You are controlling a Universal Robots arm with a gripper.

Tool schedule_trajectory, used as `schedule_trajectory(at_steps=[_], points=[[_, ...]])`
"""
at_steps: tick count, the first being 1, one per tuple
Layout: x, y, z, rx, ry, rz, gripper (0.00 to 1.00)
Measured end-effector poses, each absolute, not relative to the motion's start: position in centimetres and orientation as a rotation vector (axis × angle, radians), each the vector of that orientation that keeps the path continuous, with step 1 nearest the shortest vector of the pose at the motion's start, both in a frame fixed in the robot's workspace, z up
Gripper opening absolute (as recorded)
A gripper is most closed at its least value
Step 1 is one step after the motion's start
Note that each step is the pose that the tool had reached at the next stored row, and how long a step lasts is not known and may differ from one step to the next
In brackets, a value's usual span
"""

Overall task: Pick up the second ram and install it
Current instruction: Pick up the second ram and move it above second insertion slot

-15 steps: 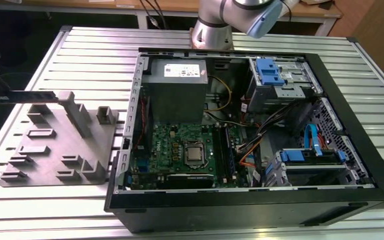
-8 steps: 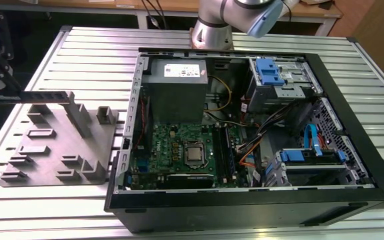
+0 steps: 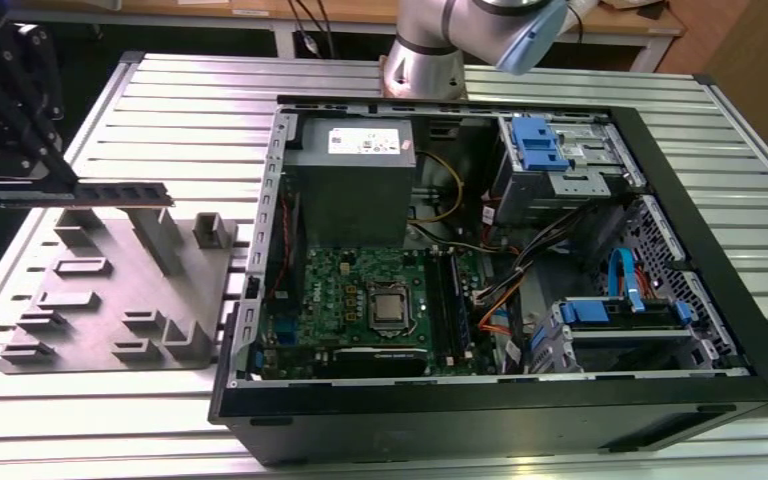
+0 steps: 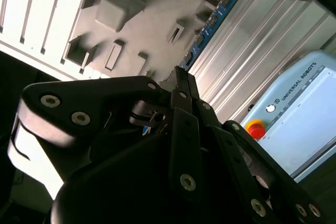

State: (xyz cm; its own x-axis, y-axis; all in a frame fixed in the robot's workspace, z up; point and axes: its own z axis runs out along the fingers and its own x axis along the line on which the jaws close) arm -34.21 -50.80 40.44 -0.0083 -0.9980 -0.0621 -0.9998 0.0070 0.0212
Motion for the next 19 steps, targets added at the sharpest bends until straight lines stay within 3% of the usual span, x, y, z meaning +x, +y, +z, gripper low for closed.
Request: schedule_trajectory(at_steps=[19], points=[[-27.9, -50.8, 40.4, -2.191, 2.208, 0.092, 0.08]])
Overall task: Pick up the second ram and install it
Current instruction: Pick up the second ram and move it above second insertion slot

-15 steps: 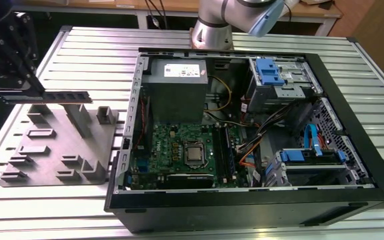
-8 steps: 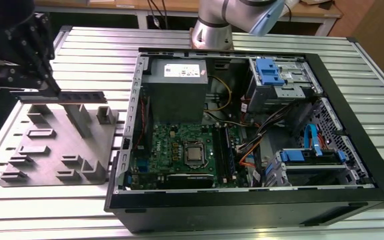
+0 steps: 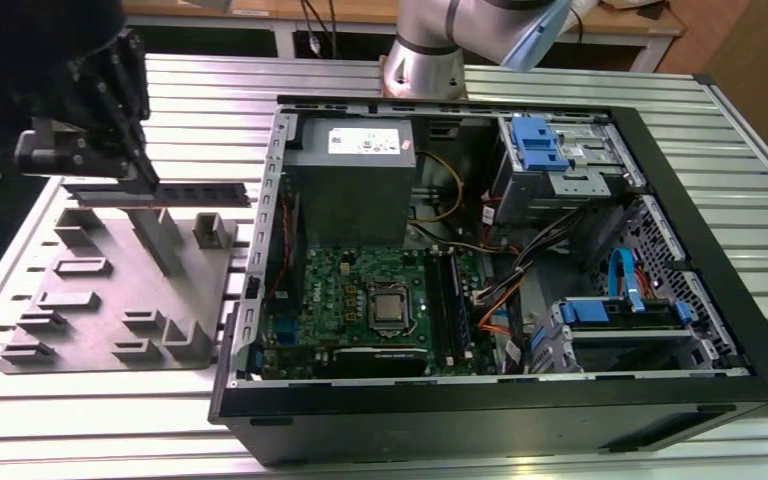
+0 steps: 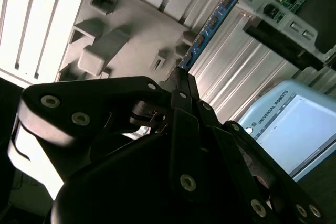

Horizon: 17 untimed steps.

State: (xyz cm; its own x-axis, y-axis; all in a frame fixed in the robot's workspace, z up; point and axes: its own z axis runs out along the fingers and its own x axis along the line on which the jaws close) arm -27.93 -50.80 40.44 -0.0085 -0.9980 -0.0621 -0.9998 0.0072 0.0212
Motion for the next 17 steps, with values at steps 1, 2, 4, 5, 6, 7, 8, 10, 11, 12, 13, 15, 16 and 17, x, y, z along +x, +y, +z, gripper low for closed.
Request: schedule_trajectory(at_steps=[1, 2, 4, 5, 6, 7, 8, 10, 11, 12, 13, 15, 16, 17], points=[[-27.6, -50.8, 40.4, -2.191, 2.208, 0.092, 0.08], [-27.2, -50.8, 40.4, -2.191, 2.208, 0.092, 0.08], [-26.5, -50.8, 40.4, -2.191, 2.208, 0.092, 0.08], [-26.2, -50.8, 40.4, -2.191, 2.208, 0.092, 0.08], [-25.8, -50.8, 40.4, -2.191, 2.208, 0.092, 0.08], [-25.4, -50.8, 40.4, -2.191, 2.208, 0.092, 0.08], [-25.0, -50.8, 40.4, -2.191, 2.208, 0.092, 0.08], [-24.3, -50.8, 40.4, -2.191, 2.208, 0.092, 0.08], [-24.0, -50.8, 40.4, -2.191, 2.208, 0.092, 0.08], [-23.6, -50.8, 40.4, -2.191, 2.209, 0.092, 0.08], [-23.2, -50.8, 40.4, -2.191, 2.208, 0.092, 0.08], [-22.4, -50.8, 40.4, -2.191, 2.208, 0.092, 0.08], [-22.0, -50.8, 40.4, -2.191, 2.208, 0.092, 0.08], [-21.7, -50.8, 40.4, -2.191, 2.208, 0.092, 0.08]])
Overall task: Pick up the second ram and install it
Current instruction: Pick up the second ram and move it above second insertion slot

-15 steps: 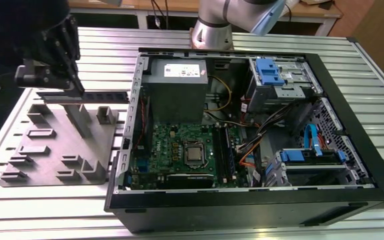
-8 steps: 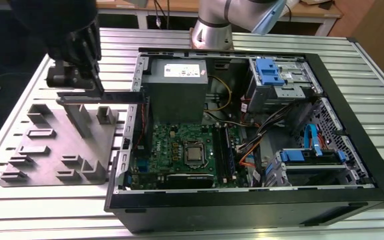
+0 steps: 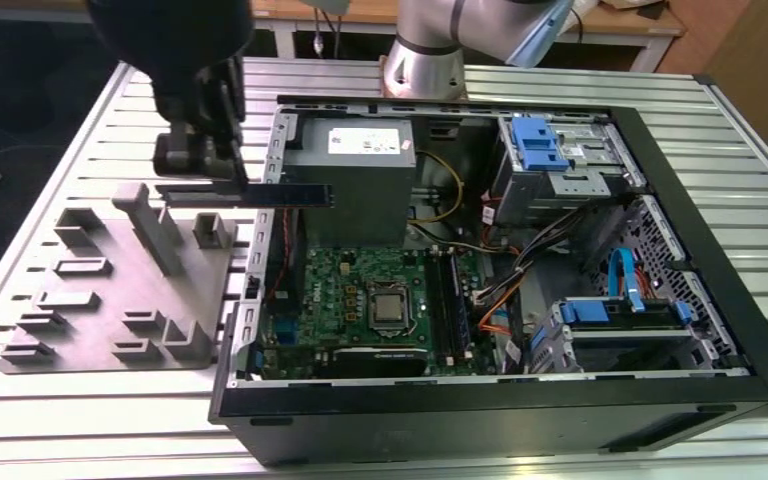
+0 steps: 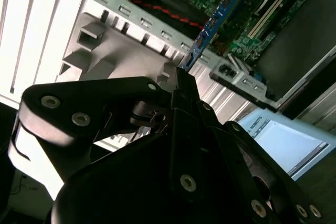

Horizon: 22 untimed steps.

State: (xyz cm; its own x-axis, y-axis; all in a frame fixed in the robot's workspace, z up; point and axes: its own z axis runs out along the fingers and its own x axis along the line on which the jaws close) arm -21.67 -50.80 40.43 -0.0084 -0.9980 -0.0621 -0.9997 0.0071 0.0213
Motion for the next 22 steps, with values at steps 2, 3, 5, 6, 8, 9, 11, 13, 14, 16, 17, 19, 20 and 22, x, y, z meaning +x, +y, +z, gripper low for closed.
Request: schedule_trajectory(at_steps=[2, 3, 5, 6, 8, 9, 11, 13, 14, 16, 17, 19, 20, 22], points=[[-21.0, -50.8, 40.4, -2.191, 2.208, 0.092, 0.08], [-20.6, -50.8, 40.4, -2.191, 2.208, 0.092, 0.08], [-19.8, -50.8, 40.4, -2.191, 2.208, 0.092, 0.08], [-19.5, -50.8, 40.4, -2.191, 2.208, 0.092, 0.08], [-18.8, -50.8, 40.4, -2.191, 2.209, 0.092, 0.08], [-18.5, -50.8, 40.4, -2.191, 2.208, 0.092, 0.08], [-17.8, -50.8, 40.4, -2.192, 2.208, 0.092, 0.08], [-17.1, -50.8, 40.4, -2.191, 2.209, 0.092, 0.08], [-16.8, -50.8, 40.4, -2.191, 2.209, 0.092, 0.08], [-16.1, -50.8, 40.4, -2.192, 2.208, 0.092, 0.08], [-15.7, -50.8, 40.4, -2.191, 2.208, 0.092, 0.08], [-15.0, -50.8, 40.4, -2.191, 2.208, 0.092, 0.08], [-14.6, -50.8, 40.4, -2.191, 2.208, 0.092, 0.08], [-13.9, -50.8, 40.4, -2.191, 2.208, 0.092, 0.08]])
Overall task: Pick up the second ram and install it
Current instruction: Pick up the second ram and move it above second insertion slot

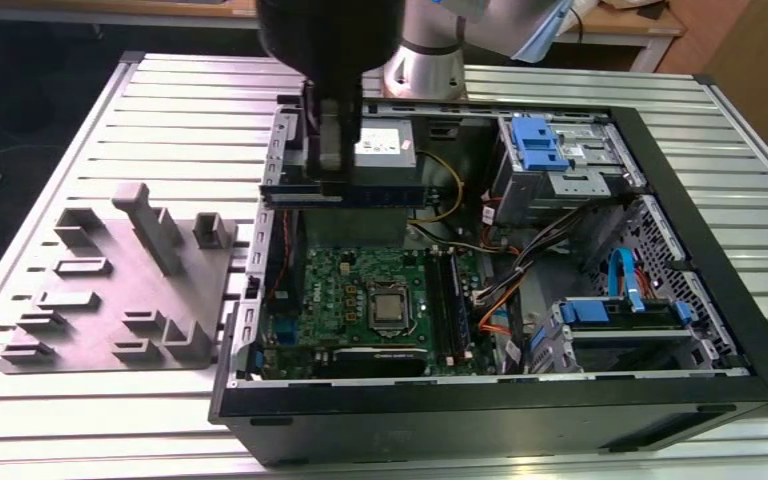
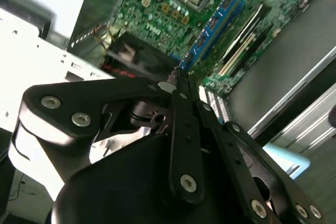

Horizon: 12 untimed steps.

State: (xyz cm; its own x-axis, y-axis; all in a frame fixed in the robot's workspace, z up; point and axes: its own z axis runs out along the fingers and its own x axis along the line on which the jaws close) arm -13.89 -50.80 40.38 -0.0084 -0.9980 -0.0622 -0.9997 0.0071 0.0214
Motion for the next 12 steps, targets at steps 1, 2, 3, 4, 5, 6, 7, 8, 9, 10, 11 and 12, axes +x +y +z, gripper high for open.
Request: schedule_trajectory(at_steps=[1, 2, 3, 4, 5, 6, 7, 8, 9, 10, 11, 12], points=[[-13.5, -50.8, 40.4, -2.191, 2.209, 0.092, 0.08], [-13.2, -50.8, 40.4, -2.191, 2.209, 0.092, 0.08], [-12.8, -50.8, 40.4, -2.191, 2.208, 0.092, 0.08], [-12.4, -50.8, 40.4, -2.192, 2.208, 0.092, 0.08], [-12.1, -50.8, 40.4, -2.191, 2.208, 0.092, 0.08], [-11.8, -50.8, 40.4, -2.191, 2.208, 0.092, 0.08], [-11.5, -50.8, 40.4, -2.191, 2.209, 0.092, 0.08], [-11.2, -50.8, 40.4, -2.191, 2.208, 0.092, 0.08], [-10.9, -50.8, 40.4, -2.191, 2.208, 0.092, 0.08], [-10.5, -50.8, 40.3, -2.192, 2.208, 0.092, 0.08], [-10.3, -50.8, 40.3, -2.191, 2.208, 0.092, 0.08], [-10.0, -50.8, 40.3, -2.191, 2.209, 0.092, 0.08]])
